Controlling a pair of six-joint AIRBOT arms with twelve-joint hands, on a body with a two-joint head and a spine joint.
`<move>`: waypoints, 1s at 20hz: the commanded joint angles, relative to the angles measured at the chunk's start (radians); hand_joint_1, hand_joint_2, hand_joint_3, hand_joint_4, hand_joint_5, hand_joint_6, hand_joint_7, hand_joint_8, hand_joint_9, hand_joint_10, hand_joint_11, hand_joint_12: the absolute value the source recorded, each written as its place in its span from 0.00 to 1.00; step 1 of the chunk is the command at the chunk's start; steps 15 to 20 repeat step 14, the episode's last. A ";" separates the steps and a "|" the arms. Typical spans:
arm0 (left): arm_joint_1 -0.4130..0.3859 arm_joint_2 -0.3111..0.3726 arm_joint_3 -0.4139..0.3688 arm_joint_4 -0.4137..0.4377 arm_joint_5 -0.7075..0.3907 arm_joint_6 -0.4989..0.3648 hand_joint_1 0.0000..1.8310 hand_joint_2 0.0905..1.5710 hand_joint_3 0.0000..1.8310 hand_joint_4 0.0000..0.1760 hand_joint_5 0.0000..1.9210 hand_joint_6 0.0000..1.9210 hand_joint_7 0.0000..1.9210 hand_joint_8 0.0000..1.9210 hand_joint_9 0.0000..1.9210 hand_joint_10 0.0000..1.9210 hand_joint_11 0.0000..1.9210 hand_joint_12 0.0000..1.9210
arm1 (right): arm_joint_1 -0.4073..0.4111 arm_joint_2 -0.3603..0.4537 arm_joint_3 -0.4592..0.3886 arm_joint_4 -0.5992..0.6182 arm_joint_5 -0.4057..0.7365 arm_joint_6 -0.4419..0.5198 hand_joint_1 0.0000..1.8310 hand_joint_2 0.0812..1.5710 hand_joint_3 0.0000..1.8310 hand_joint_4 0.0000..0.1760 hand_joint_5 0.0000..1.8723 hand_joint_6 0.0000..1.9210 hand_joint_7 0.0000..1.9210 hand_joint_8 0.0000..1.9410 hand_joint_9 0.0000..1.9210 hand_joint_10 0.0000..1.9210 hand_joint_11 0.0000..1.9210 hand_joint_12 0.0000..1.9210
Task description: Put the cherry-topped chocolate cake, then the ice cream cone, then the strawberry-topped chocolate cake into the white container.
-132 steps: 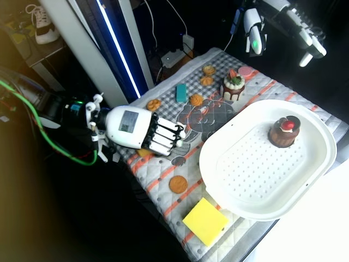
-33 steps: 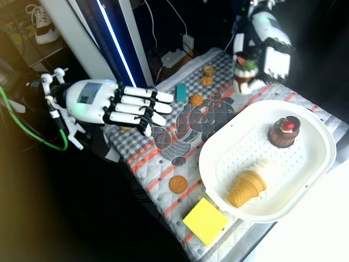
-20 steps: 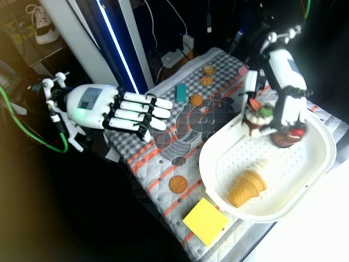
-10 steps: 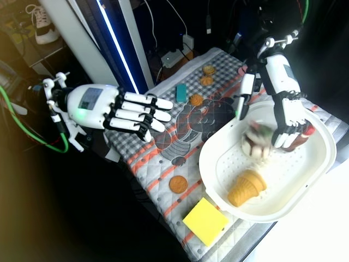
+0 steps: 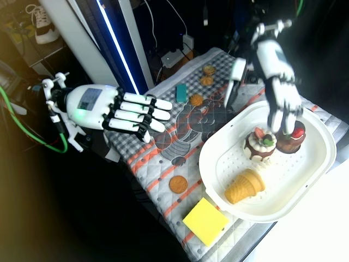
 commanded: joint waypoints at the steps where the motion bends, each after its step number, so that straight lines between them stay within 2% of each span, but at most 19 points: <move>1: 0.006 0.028 -0.015 0.042 -0.183 -0.056 0.49 0.65 0.01 0.74 0.01 0.17 0.00 0.03 0.00 0.26 0.00 0.86 | 0.004 0.005 -0.002 -0.001 0.125 0.002 0.40 0.76 0.00 0.00 0.00 0.00 0.02 0.02 0.00 0.26 0.00 0.79; 2: 0.035 0.062 -0.045 0.065 -0.232 -0.091 0.48 0.65 0.00 0.66 0.00 0.16 0.00 0.02 0.00 0.22 0.00 0.88 | 0.004 0.007 -0.003 -0.001 0.125 0.002 0.41 0.76 0.00 0.00 0.00 0.00 0.03 0.02 0.00 0.28 0.00 0.81; 3: 0.057 0.085 -0.070 0.079 -0.270 -0.106 0.46 0.66 0.00 0.70 0.01 0.15 0.01 0.02 0.00 0.19 0.00 0.79 | 0.004 0.009 -0.004 -0.001 0.125 0.002 0.42 0.76 0.00 0.00 0.00 0.00 0.02 0.02 0.00 0.28 0.00 0.83; 4: 0.097 0.131 -0.122 0.096 -0.345 -0.111 0.44 0.67 0.01 0.73 0.01 0.13 0.03 0.02 0.00 0.19 0.00 0.73 | 0.003 0.011 -0.005 -0.001 0.128 0.002 0.42 0.76 0.00 0.00 0.00 0.00 0.01 0.02 0.00 0.28 0.00 0.83; 5: 0.119 0.153 -0.148 0.105 -0.381 -0.111 0.45 0.67 0.00 0.91 0.02 0.12 0.03 0.02 0.00 0.16 0.00 0.58 | 0.003 0.013 -0.006 -0.001 0.131 0.002 0.42 0.76 0.00 0.00 0.00 0.00 0.00 0.00 0.00 0.21 0.00 0.84; 6: 0.159 0.185 -0.187 0.112 -0.440 -0.111 0.47 0.69 0.00 0.92 0.03 0.11 0.04 0.02 0.00 0.18 0.00 0.46 | 0.002 0.017 -0.009 -0.001 0.135 0.002 0.43 0.76 0.00 0.00 0.00 0.00 0.00 0.00 0.00 0.21 0.00 0.84; 7: 0.190 0.211 -0.217 0.118 -0.491 -0.111 0.46 0.70 0.00 0.89 0.04 0.11 0.05 0.02 0.00 0.20 0.00 0.45 | 0.002 0.020 -0.010 -0.001 0.138 0.002 0.43 0.76 0.00 0.00 0.00 0.00 0.00 0.00 0.00 0.19 0.00 0.84; 8: 0.229 0.238 -0.249 0.126 -0.548 -0.111 0.46 0.70 0.00 0.82 0.04 0.10 0.04 0.01 0.00 0.19 0.00 0.43 | 0.002 0.022 -0.011 -0.001 0.141 0.002 0.42 0.76 0.00 0.00 0.00 0.00 0.00 0.00 0.00 0.17 0.00 0.84; 9: 0.253 0.253 -0.266 0.129 -0.578 -0.112 0.44 0.69 0.00 0.76 0.02 0.07 0.01 0.00 0.00 0.12 0.00 0.38 | 0.002 0.023 -0.012 -0.001 0.143 0.002 0.42 0.75 0.00 0.01 0.00 0.00 0.02 0.01 0.00 0.23 0.00 0.84; 11: 0.321 0.293 -0.312 0.137 -0.668 -0.123 0.46 0.67 0.00 0.70 0.01 0.03 0.00 0.00 0.00 0.03 0.00 0.28 | 0.002 0.029 -0.016 0.000 0.155 0.002 0.41 0.75 0.00 0.00 0.00 0.00 0.04 0.02 0.00 0.27 0.00 0.86; 12: 0.373 0.315 -0.342 0.139 -0.731 -0.127 0.45 0.68 0.00 0.74 0.01 0.02 0.01 0.00 0.01 0.02 0.00 0.25 | 0.001 0.034 -0.020 0.001 0.166 0.002 0.40 0.74 0.00 0.00 0.00 0.00 0.05 0.03 0.00 0.32 0.00 0.82; 13: 0.388 0.321 -0.349 0.139 -0.747 -0.129 0.45 0.68 0.00 0.74 0.01 0.02 0.01 0.00 0.01 0.02 0.00 0.25 | 0.001 0.035 -0.020 0.001 0.169 0.002 0.40 0.74 0.00 0.00 0.00 0.00 0.05 0.03 0.00 0.32 0.00 0.82; 14: 0.435 0.334 -0.368 0.138 -0.806 -0.145 0.41 0.69 0.00 0.80 0.02 0.01 0.02 0.00 0.03 0.02 0.00 0.28 | 0.001 0.037 -0.022 0.001 0.181 0.002 0.40 0.73 0.00 0.00 0.00 0.00 0.04 0.03 0.00 0.36 0.00 0.83; 20: 0.435 0.334 -0.368 0.138 -0.806 -0.145 0.41 0.69 0.00 0.80 0.02 0.01 0.02 0.00 0.03 0.02 0.00 0.28 | 0.001 0.037 -0.022 0.001 0.181 0.002 0.40 0.73 0.00 0.00 0.00 0.00 0.04 0.03 0.00 0.36 0.00 0.83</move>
